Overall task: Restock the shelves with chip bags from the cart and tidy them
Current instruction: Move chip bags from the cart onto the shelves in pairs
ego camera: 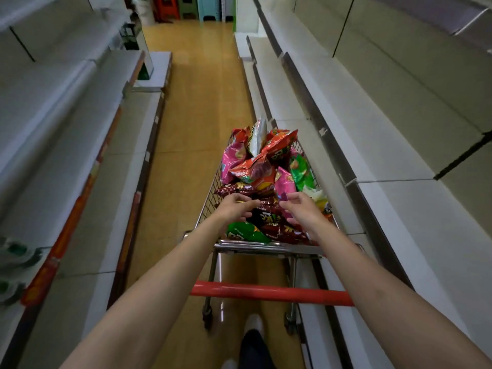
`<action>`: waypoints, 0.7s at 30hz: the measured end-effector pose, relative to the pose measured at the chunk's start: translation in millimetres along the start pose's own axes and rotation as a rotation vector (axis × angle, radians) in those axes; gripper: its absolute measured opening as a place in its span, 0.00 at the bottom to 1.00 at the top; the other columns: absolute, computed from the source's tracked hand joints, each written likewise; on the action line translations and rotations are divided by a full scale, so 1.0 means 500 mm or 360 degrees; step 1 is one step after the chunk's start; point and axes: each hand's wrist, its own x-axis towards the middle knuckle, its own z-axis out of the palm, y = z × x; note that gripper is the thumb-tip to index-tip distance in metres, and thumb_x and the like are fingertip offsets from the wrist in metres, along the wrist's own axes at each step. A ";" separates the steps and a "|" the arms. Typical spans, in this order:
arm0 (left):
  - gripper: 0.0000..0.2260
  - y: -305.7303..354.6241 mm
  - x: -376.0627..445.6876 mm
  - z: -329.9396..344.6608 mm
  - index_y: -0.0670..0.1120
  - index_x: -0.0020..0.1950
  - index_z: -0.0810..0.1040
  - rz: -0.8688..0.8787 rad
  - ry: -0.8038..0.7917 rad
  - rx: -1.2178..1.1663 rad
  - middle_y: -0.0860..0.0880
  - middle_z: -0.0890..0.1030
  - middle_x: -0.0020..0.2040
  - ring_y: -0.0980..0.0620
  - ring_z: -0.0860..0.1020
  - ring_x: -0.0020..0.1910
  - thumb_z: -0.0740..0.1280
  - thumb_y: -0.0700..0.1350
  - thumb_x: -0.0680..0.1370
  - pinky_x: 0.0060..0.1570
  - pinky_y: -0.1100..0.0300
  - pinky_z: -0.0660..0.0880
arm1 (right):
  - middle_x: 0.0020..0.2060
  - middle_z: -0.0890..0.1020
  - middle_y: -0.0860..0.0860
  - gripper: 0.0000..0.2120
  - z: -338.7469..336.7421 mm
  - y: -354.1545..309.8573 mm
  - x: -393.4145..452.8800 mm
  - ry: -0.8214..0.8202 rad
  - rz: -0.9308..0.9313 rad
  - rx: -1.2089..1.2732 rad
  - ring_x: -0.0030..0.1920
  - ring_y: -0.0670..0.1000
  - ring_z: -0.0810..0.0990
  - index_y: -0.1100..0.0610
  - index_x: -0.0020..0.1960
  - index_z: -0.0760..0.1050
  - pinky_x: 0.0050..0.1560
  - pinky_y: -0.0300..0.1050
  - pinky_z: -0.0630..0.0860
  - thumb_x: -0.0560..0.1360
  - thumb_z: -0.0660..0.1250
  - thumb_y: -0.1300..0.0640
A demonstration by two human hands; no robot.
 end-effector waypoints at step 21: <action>0.16 0.024 0.203 0.053 0.43 0.60 0.74 -0.0272 -0.0091 0.0138 0.46 0.79 0.54 0.51 0.80 0.51 0.68 0.51 0.77 0.53 0.56 0.77 | 0.67 0.68 0.62 0.33 0.050 0.061 0.292 0.0113 0.0451 -0.0228 0.53 0.63 0.80 0.56 0.73 0.60 0.36 0.49 0.82 0.73 0.72 0.62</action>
